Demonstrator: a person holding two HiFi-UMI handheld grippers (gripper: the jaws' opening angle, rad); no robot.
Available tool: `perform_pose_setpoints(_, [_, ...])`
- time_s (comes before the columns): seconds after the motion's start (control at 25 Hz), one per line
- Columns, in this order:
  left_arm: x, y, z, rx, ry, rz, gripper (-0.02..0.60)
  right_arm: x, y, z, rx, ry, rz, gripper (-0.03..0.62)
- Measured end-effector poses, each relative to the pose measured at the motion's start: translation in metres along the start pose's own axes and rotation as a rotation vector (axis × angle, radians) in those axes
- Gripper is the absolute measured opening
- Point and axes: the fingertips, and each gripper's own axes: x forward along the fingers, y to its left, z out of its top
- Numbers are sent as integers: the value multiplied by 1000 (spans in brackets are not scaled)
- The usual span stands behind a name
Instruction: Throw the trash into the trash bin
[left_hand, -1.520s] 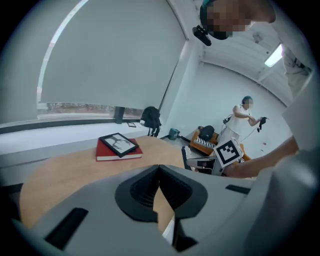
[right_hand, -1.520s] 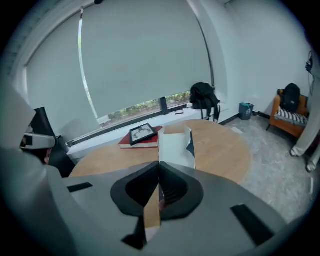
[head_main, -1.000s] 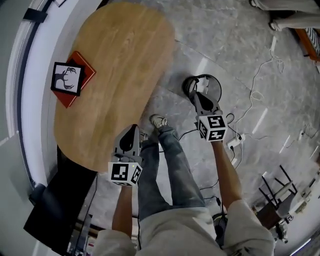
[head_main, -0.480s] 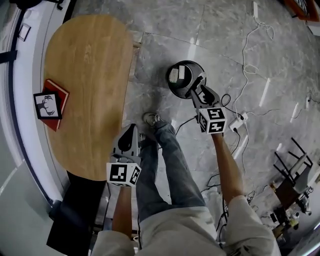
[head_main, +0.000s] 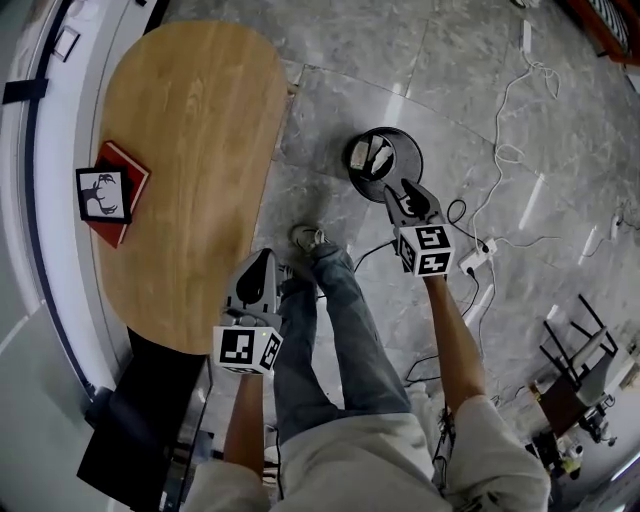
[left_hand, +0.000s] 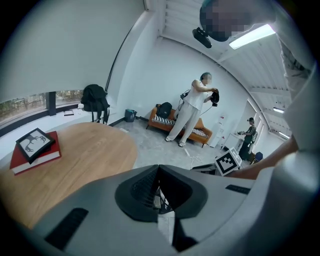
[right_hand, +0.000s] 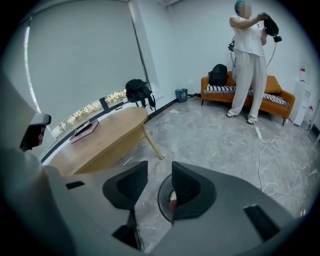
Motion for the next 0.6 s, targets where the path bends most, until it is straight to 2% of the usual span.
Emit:
perform_pose_setpoints(0.28, [-37,29,10,-52,-75,96,18,11,71,38,-144,-19,122,124])
perform_pose_setpoints(0.6, [-126,90,10,-134,-178,304,18,15,206,82,-356,-64,326,38])
